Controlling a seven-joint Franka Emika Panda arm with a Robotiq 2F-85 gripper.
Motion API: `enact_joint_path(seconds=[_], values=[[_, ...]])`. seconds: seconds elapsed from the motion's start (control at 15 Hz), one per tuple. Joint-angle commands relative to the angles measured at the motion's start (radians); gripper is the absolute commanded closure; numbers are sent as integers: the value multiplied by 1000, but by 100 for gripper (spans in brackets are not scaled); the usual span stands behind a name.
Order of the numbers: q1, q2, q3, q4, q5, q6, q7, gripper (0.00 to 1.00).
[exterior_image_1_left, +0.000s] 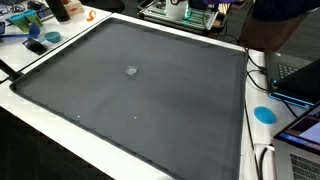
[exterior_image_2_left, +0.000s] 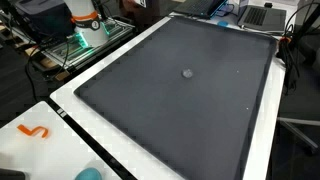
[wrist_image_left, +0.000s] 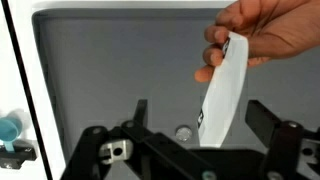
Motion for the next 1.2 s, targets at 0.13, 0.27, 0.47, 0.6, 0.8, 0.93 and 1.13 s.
enact_joint_path(seconds=[0.13, 0.27, 0.47, 0.6, 0.8, 0.93, 1.13], values=[[7, 0, -6, 2, -3, -3, 3, 0], [7, 0, -6, 2, -3, -3, 3, 0], [7, 0, -6, 2, -3, -3, 3, 0], [7, 0, -6, 2, -3, -3, 3, 0], [4, -4, -5, 0, -6, -1, 9, 0], [8, -11, -14, -5, 3, 5, -5, 26], [8, -3, -19, -2, 5, 4, -10, 37]])
